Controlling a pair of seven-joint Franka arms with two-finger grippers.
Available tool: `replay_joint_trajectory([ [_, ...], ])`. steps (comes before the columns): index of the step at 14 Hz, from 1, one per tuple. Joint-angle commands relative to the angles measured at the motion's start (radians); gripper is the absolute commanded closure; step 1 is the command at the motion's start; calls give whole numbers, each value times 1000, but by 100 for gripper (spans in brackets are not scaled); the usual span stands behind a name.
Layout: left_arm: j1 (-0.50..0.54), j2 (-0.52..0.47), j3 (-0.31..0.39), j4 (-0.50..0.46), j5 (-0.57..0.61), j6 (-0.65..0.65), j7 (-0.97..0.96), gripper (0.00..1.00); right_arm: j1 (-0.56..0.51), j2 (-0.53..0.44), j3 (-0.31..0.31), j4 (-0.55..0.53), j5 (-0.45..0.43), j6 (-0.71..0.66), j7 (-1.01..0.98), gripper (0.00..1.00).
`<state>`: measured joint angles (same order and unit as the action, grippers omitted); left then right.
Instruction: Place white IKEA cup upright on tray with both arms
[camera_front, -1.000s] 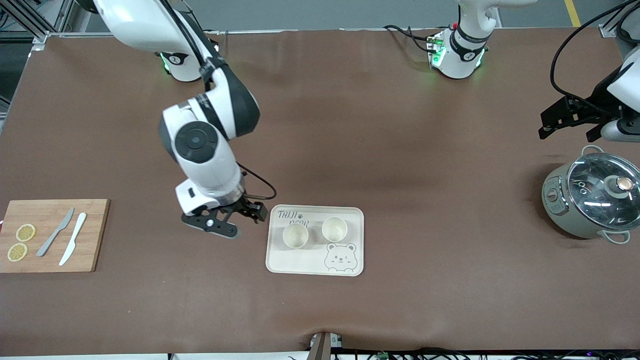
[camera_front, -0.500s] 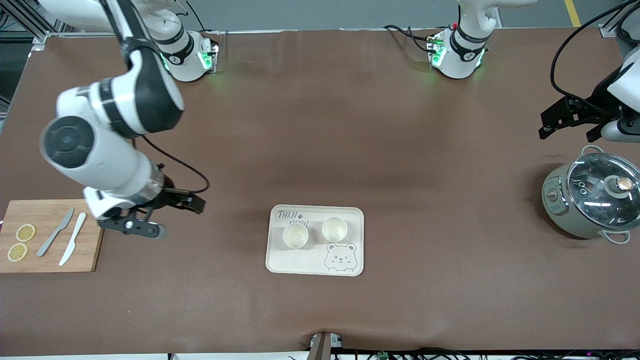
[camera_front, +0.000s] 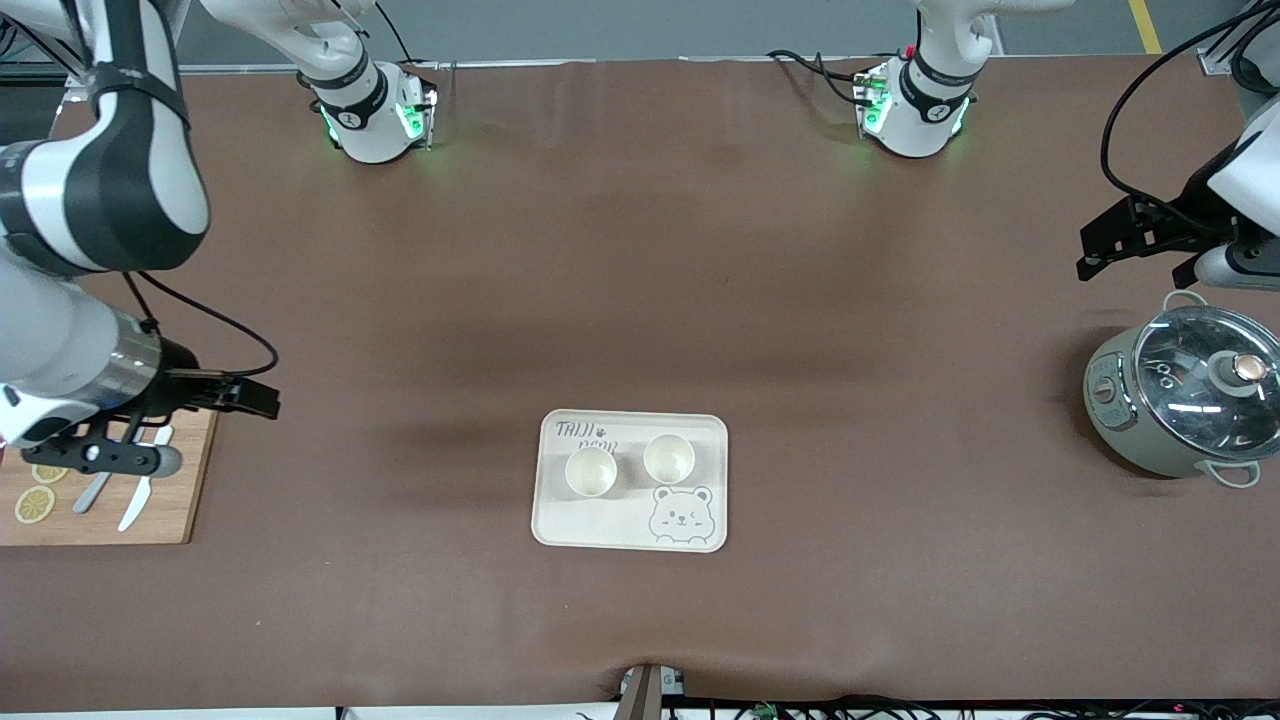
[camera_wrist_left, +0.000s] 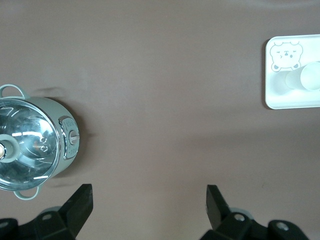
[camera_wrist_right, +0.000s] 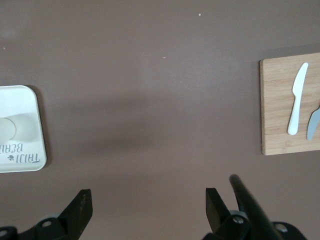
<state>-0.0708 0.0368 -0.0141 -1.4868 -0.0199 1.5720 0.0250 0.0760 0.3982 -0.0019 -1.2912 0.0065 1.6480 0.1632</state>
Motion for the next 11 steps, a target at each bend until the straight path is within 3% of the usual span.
replay_joint_trajectory([
  [1, 0, 15, -6, 25, 21, -13, 21, 0, -45, -9, 11, 4, 3, -13, -80, 0],
  [11, -3, 15, -6, 23, 21, -13, 10, 0, -90, -9, 11, 4, -5, -11, -142, 0],
])
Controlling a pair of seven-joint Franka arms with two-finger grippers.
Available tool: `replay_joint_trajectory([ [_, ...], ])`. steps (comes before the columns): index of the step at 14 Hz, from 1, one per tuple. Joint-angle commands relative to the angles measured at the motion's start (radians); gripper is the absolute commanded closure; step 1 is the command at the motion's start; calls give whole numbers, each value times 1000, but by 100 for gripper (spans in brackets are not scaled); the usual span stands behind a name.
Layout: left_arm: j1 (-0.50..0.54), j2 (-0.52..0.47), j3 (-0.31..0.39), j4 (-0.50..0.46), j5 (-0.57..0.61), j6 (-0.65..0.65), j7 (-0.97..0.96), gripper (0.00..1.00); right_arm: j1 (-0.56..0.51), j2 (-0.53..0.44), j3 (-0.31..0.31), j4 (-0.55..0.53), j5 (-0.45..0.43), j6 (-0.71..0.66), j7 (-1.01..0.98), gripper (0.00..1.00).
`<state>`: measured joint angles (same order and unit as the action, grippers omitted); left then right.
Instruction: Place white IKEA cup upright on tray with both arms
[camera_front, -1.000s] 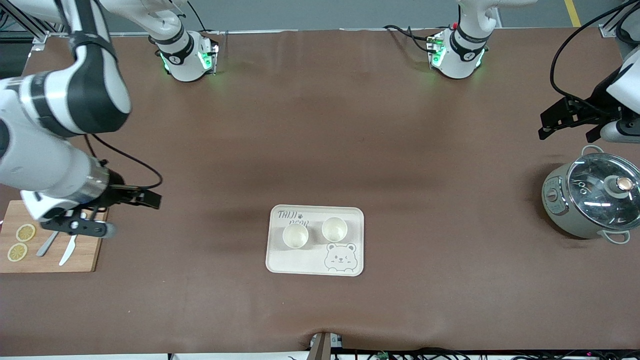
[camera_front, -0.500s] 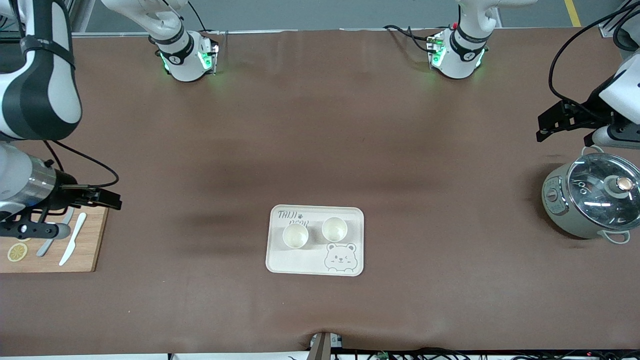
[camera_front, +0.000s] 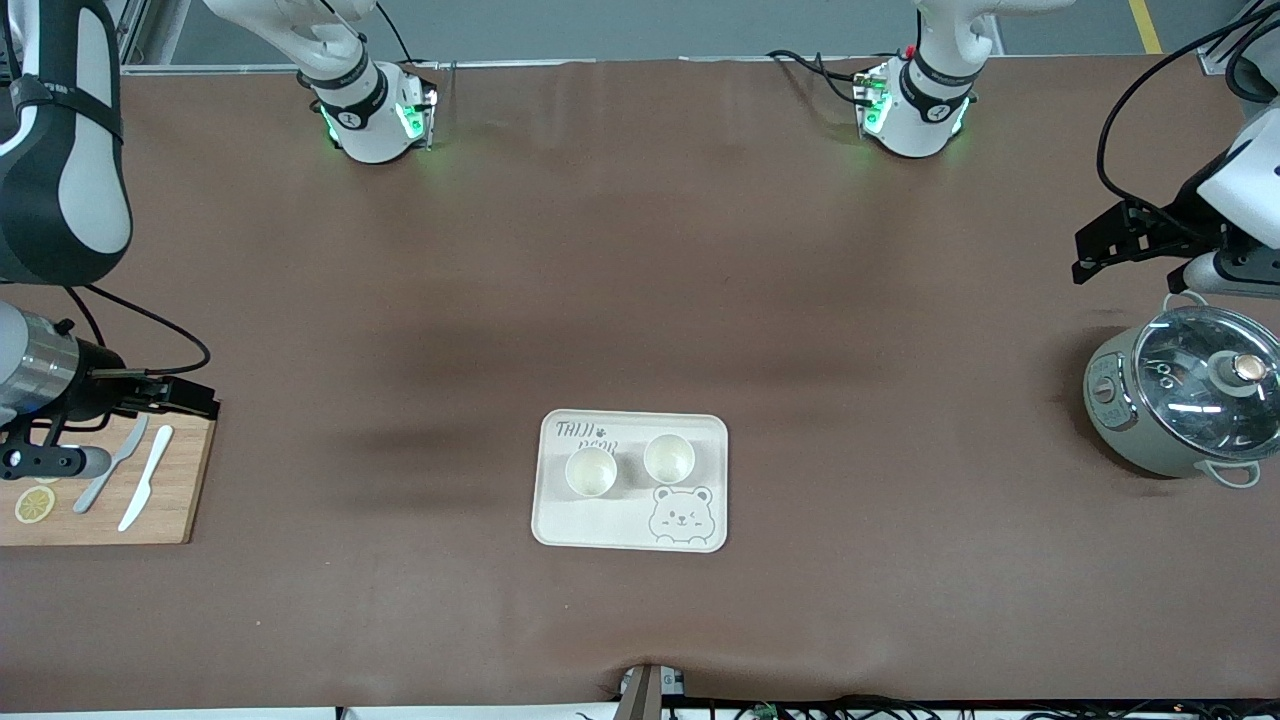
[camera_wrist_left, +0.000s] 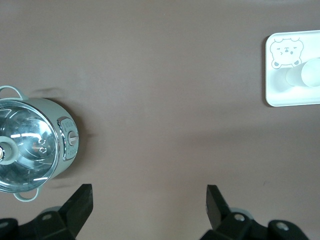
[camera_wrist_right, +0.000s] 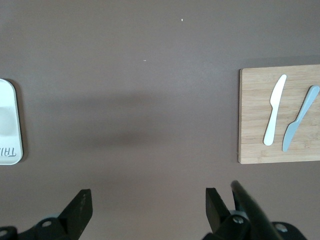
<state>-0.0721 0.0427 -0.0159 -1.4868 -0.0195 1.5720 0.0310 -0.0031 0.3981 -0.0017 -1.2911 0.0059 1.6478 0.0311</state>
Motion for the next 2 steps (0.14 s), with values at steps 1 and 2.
replay_joint_trajectory([
  [1, 0, 9, -4, 23, 21, -13, 4, 0, -11, -8, 11, 4, -3, -11, -10, 0],
  [2, 0, 9, -4, 23, 21, -13, 4, 0, -9, -8, 12, 4, -4, -11, -10, 0],
])
